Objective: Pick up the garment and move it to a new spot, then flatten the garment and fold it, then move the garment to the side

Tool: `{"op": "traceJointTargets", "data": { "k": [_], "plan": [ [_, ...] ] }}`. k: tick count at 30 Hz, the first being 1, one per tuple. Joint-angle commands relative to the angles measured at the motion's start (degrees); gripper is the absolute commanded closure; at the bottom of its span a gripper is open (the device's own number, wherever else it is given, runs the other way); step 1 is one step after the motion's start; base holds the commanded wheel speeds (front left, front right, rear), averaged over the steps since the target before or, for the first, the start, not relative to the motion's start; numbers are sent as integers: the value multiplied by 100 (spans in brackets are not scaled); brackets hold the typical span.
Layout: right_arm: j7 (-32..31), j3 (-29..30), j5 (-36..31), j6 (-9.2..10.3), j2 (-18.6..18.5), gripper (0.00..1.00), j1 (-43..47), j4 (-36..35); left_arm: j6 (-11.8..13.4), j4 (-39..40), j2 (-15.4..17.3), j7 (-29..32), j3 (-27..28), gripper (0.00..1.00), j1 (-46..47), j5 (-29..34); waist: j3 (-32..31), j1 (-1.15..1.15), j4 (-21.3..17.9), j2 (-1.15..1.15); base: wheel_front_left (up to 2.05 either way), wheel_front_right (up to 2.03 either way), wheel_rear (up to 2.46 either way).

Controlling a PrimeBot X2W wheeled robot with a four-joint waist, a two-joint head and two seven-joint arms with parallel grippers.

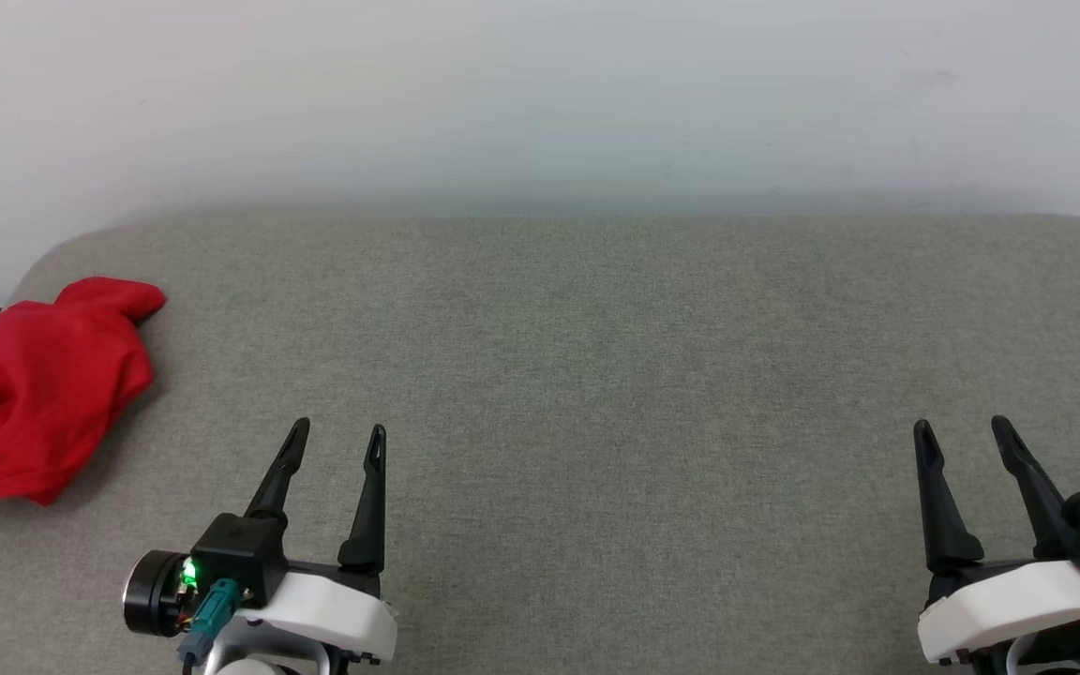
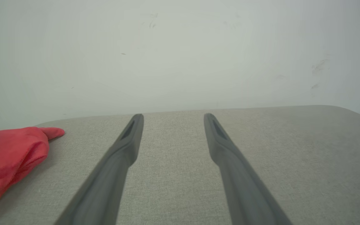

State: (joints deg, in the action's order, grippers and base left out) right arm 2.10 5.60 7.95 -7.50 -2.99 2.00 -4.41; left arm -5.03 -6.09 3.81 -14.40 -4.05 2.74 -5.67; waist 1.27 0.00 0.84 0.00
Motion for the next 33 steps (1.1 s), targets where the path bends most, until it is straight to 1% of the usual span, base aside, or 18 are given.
{"op": "traceJointTargets", "data": {
  "k": [1,3,10,25,33],
  "plan": [
    [55,14,-110,2,17,0,39,-52,-14,-3,5,-55,3,0,-6,108,19,0,10,0,0,0,0],
    [73,20,-174,2,17,0,50,-68,-23,-14,-1,-73,8,0,8,166,32,0,28,0,0,0,0],
    [70,17,-184,2,17,0,93,-169,-31,-78,-41,-82,68,0,93,66,31,0,367,0,0,0,0],
    [-9,-137,-240,2,16,0,-18,-286,24,-115,-76,-82,259,0,87,21,65,0,1546,0,0,0,0],
    [11,-322,-317,3,16,0,-102,-285,21,-106,-84,-82,380,0,92,-10,84,0,2069,0,0,0,0]
  ]
}}
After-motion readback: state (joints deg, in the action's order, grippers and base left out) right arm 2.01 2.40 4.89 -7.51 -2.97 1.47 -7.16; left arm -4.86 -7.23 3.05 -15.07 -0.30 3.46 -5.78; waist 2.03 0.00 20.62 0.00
